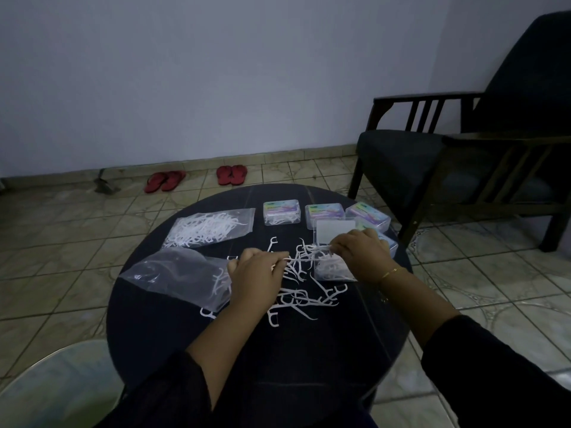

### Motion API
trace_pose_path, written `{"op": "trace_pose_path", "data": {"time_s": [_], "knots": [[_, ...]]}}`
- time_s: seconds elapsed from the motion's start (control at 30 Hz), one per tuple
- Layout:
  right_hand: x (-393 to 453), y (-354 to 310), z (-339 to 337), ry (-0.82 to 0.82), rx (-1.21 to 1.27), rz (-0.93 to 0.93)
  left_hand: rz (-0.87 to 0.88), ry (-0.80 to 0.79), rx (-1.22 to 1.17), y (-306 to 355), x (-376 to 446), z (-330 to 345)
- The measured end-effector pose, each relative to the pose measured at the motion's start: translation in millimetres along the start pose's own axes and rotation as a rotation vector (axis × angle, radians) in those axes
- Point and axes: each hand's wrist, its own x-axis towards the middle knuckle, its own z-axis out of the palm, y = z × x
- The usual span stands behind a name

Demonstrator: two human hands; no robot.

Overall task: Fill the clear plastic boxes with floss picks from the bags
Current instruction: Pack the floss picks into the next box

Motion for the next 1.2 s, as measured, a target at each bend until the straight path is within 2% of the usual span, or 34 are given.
{"op": "trace_pose_path", "data": {"time_s": [0.3,0.6,0.7,0.87,1.1,1.2], "knots": [[6.6,18.3,4.7,-0.019,0.081,0.098,-0.052,-0.22,0.025,-1.6,28.2,0.3],[6.2,22.8,7.7,-0.011,0.003,0.116,-0.141,-0.159,-0.055,-2.1,45.9,-19.1],[6.7,20.0,8.6,-0.013,-0.065,0.099,-0.141,-0.183,-0.067,4.5,46.9,-18.2],[4.3,20.3,6.8,0.041,-0.013,0.121,-0.09,-0.232,-0.091,23.9,43.1,-6.3],[-6.5,33.7,-0.2,0.097,0.013,0.166,0.093,-0.285,0.147,53.7,41.7,20.8],[-9.2,36.3,1.9,0.077,0.0,0.174,0.094,-0.286,0.164,55.1,38.8,24.6]]}}
